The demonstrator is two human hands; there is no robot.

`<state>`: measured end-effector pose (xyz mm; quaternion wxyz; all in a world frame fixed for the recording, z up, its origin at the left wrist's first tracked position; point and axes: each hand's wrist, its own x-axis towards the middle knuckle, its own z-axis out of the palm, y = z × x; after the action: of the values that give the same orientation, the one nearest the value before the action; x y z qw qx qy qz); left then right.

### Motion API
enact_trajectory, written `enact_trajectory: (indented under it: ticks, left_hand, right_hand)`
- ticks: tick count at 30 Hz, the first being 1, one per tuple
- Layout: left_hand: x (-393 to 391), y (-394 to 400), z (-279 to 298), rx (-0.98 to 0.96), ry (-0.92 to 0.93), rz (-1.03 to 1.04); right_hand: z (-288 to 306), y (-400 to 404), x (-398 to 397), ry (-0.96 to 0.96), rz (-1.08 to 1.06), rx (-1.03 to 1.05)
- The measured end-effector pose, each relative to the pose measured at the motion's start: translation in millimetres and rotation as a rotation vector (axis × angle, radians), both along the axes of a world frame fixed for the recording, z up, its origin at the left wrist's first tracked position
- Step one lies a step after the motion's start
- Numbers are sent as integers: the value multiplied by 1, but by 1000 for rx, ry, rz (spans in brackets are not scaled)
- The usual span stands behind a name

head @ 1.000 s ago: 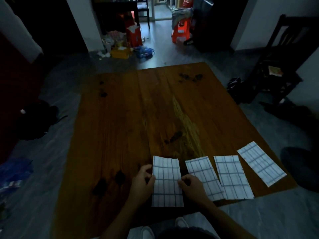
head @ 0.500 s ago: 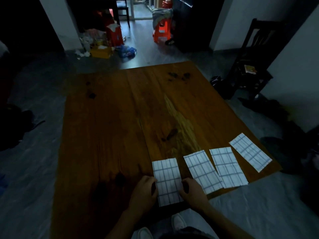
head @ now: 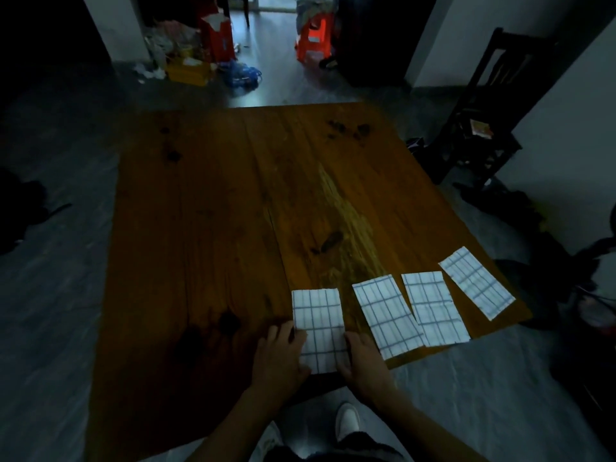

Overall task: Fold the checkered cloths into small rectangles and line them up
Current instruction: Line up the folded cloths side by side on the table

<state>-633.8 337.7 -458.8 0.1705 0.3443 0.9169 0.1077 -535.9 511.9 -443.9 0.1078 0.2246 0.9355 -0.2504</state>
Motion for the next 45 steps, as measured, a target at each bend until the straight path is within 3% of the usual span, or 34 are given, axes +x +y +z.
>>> enact_trajectory:
  ticks: [6,20,33,45]
  left_hand:
    - [8,4,9,-119,-9,14]
    - [27,-4,7,-126,-3,134]
    - [34,-11,0,-131,-46,114]
    - [28,-8,2,23,5,111]
  right_hand:
    - [-6,4,3,37,98,-17]
    - [-12,13,-16,49,255,-46]
    - [-18,14,-10,40,217,-93]
    - [-10,19,-6,130,133,-112]
